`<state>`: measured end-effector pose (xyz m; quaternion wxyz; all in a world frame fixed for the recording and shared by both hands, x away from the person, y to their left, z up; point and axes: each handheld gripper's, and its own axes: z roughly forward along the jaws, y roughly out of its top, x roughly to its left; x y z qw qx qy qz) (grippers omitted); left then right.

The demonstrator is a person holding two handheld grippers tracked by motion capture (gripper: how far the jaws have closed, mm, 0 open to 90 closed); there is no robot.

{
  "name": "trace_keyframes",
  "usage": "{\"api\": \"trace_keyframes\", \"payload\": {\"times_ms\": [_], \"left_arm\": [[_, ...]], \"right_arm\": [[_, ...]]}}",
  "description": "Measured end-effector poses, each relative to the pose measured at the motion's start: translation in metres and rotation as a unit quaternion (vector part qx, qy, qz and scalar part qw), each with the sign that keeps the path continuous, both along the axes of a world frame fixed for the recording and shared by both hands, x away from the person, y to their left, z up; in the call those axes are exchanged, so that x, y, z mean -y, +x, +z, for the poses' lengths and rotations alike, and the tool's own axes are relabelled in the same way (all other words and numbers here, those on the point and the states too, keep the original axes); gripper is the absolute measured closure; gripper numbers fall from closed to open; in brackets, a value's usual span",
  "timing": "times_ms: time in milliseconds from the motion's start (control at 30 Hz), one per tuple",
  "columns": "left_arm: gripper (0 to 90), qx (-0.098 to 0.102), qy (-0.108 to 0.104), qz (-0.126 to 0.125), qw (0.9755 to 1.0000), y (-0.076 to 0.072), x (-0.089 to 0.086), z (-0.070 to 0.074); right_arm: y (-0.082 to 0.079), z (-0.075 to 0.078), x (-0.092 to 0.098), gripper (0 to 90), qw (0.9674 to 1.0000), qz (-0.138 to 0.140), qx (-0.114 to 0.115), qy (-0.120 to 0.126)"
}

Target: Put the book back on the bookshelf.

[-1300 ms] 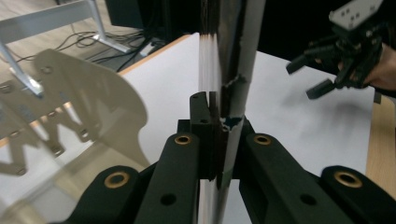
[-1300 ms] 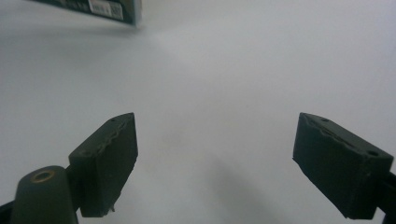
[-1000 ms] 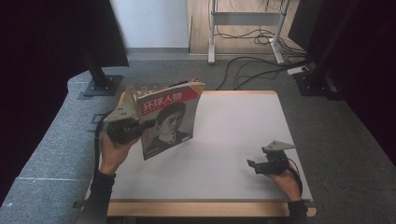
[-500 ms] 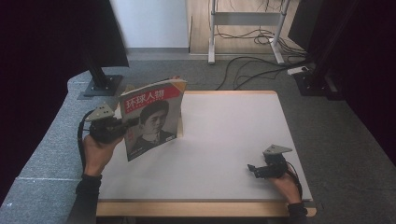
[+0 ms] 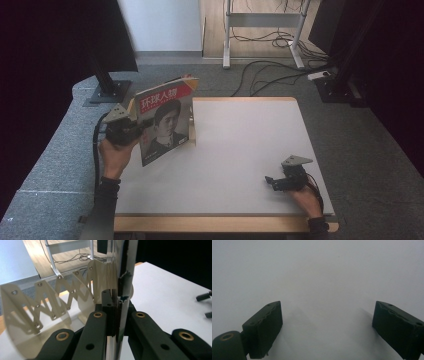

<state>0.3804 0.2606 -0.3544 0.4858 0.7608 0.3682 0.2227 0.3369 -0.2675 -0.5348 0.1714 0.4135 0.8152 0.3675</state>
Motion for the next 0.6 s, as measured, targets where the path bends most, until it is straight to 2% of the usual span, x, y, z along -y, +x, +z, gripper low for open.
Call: {"api": "trace_keyframes", "payload": {"times_ms": [233,333,400,500,600], "left_arm": [[87.2,0.017,-0.014,0.0,0.9997,0.018,0.017,-0.004],[87.1,0.02,-0.014,-0.014,0.9996,0.023,0.027,-0.01],[87.1,0.019,-0.008,-0.023,0.9995,0.025,0.035,-0.015],[87.0,0.022,-0.019,-0.037,0.9989,0.024,0.042,-0.021],[86.9,0.023,-0.003,-0.045,0.9987,0.019,0.049,-0.024]], "right_arm": [[0.0,0.0,0.0,9.0,1.0,-0.001,-0.002,0.002],[0.0,0.0,0.0,9.0,1.0,0.0,-0.001,0.002],[0.0,0.0,0.0,9.0,1.0,0.0,0.001,0.002],[0.0,0.0,0.0,9.0,1.0,-0.001,0.001,0.002],[0.0,0.0,0.0,8.9,1.0,0.0,0.002,0.0]]}}
